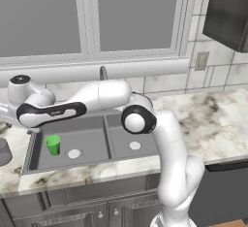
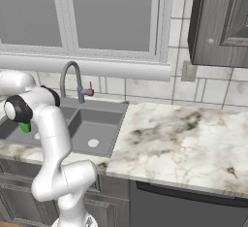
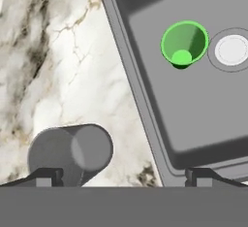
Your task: Place the cup in the left basin and the glass cup in the right basin of the sink.
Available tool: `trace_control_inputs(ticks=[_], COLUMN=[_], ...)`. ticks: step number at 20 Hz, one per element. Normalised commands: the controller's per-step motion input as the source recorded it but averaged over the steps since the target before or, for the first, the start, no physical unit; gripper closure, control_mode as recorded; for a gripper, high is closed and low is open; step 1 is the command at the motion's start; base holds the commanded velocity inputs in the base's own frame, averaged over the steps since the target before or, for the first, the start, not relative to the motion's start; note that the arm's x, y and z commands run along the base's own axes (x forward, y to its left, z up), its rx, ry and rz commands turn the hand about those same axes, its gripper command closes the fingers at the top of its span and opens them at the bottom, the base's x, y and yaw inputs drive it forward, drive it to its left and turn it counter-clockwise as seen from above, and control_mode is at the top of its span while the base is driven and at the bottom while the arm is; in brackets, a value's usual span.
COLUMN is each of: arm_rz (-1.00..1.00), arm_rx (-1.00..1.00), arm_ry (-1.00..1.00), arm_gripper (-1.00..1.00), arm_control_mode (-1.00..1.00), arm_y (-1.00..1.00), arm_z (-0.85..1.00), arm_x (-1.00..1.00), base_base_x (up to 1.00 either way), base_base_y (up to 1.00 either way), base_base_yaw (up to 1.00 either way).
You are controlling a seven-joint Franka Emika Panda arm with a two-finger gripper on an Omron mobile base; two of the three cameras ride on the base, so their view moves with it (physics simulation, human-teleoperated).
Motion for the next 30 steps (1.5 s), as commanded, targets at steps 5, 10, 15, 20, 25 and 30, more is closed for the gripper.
trace_control_inputs(ticks=[5, 10, 15, 20, 25, 30], arm_rz=[0.10, 0.05, 0.01, 0.00, 0.00, 0.00], arm_rx=[-0.01, -0.05, -0.08, -0.05, 0.00, -0.02], arm_ry=[0.05, 0.00, 0.00, -0.01, -0.01, 0.00], arm_gripper=[-1.00, -1.00, -1.00, -1.00, -1.00, -1.00], arm_control_mode=[-1.00, -1.00, -1.00, -1.00, -1.00, -1.00], arm_y=[0.20, 0.11, 0.14, 0.16, 0.11, 0.01], arm_z=[0.00, 0.00, -0.04, -0.07, -0.06, -0.04], arm_x=[0.05, 0.04, 0.04, 0.04, 0.11, 0.14], base_base_x=[0.00, 0.00, 0.00, 0.00, 0.00, 0.00], base_base_y=[0.00, 0.00, 0.00, 0.00, 0.00, 0.00], base_base_yaw=[0.00, 0.00, 0.00, 0.00, 0.00, 0.00])
